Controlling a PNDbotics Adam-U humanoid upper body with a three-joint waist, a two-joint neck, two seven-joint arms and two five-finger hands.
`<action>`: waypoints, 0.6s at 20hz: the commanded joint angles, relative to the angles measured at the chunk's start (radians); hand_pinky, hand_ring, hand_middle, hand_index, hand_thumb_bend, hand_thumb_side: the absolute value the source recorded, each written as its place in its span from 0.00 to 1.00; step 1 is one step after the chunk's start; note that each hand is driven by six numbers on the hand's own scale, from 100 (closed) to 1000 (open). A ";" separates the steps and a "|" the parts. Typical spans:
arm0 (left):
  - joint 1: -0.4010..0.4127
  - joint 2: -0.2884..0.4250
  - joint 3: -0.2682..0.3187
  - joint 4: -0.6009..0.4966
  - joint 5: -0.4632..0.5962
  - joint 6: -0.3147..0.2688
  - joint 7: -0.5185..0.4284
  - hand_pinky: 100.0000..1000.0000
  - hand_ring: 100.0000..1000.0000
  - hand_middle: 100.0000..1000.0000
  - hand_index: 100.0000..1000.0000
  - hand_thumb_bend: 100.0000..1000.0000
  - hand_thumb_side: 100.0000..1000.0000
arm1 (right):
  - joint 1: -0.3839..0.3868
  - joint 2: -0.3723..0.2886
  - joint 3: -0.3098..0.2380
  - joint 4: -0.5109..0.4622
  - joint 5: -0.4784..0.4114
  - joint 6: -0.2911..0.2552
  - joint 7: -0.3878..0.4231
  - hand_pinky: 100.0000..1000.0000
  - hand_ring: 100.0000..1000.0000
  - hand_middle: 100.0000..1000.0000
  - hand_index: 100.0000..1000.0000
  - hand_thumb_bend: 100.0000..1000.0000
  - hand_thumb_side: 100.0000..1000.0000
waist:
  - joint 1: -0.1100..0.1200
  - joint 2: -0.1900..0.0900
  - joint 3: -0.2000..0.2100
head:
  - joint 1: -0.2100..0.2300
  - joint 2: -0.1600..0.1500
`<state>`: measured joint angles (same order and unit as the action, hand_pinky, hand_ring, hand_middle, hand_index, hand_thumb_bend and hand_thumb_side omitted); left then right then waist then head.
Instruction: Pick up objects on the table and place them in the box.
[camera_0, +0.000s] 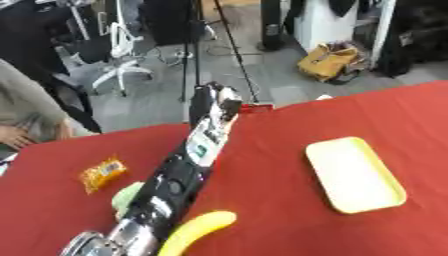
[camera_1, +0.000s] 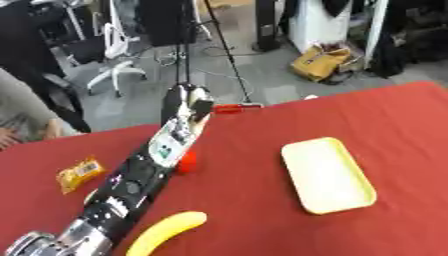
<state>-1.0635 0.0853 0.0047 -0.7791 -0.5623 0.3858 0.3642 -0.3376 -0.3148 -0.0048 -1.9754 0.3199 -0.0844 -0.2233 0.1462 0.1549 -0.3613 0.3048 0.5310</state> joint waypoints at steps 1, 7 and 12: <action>-0.022 -0.020 -0.023 -0.029 -0.077 -0.009 -0.069 0.19 0.44 0.38 0.58 0.04 0.19 | -0.021 -0.013 0.005 -0.025 -0.009 -0.004 0.008 0.55 0.57 0.57 0.71 0.21 0.65 | 0.004 0.006 -0.008 | 0.008 -0.013; -0.008 -0.087 -0.072 -0.069 -0.233 -0.051 -0.164 0.20 0.44 0.39 0.58 0.03 0.20 | -0.033 -0.009 0.010 -0.025 -0.012 -0.007 0.015 0.55 0.57 0.57 0.71 0.21 0.65 | 0.002 0.013 -0.019 | 0.012 -0.018; 0.007 -0.133 -0.110 -0.101 -0.371 -0.092 -0.230 0.21 0.44 0.39 0.58 0.04 0.20 | -0.044 -0.005 0.016 -0.025 -0.016 -0.011 0.023 0.55 0.57 0.57 0.71 0.21 0.65 | 0.001 0.017 -0.032 | 0.020 -0.023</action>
<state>-1.0404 -0.0450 -0.0955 -0.8519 -0.8991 0.3034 0.1498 -0.3656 -0.3134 0.0111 -1.9754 0.3138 -0.0932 -0.2051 0.1462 0.1675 -0.3938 0.3205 0.5184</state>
